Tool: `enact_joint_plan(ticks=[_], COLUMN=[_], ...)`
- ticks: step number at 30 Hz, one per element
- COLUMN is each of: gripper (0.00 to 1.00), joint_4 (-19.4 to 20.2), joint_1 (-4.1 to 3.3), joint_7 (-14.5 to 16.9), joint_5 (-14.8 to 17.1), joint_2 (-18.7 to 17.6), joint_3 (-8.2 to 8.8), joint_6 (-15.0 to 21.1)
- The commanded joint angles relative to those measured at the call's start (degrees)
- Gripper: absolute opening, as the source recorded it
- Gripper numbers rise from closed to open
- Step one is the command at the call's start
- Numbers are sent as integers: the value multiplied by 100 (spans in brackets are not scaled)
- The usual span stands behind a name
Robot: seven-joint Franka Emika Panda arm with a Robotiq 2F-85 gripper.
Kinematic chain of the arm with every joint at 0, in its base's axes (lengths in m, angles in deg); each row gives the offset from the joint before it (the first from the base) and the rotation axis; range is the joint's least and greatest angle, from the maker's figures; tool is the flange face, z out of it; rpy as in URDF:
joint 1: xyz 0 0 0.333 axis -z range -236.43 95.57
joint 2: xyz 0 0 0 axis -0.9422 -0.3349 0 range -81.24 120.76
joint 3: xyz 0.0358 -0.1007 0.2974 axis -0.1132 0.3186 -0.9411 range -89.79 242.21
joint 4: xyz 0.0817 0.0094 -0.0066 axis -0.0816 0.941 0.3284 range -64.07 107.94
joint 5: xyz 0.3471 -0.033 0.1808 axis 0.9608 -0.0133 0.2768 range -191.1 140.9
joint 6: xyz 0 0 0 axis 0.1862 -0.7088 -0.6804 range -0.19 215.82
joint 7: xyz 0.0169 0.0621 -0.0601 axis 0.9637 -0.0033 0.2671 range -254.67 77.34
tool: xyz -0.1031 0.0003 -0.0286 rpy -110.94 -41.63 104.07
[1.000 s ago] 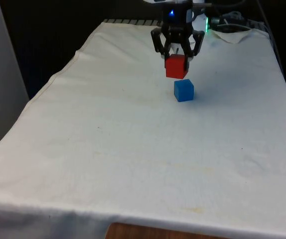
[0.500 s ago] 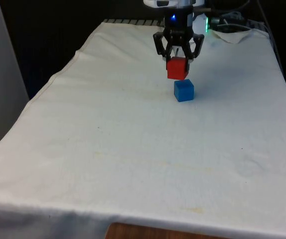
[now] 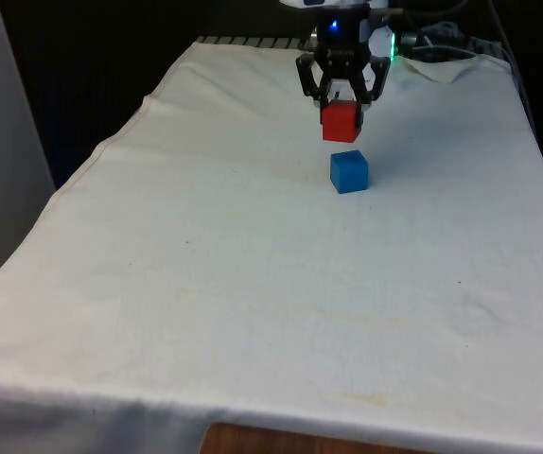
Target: Stack the two cubes.
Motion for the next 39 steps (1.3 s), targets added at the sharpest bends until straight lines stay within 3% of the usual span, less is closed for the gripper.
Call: enact_joint_plan(ticks=[1, 8, 20, 29, 39], gripper=[2, 2, 2, 2, 2], joint_4=[23, 6, -6, -6, 6], joint_1=[6, -17, -11, 0, -6], joint_7=[-6, -86, -418, -401, -355], joint_5=[-17, -23, -40, 0, 109], joint_2=[11, -11, -52, -92, -355], joint_3=[0, -46, -332, -395, -424], joint_6=[52, 34, 34, 0, 327])
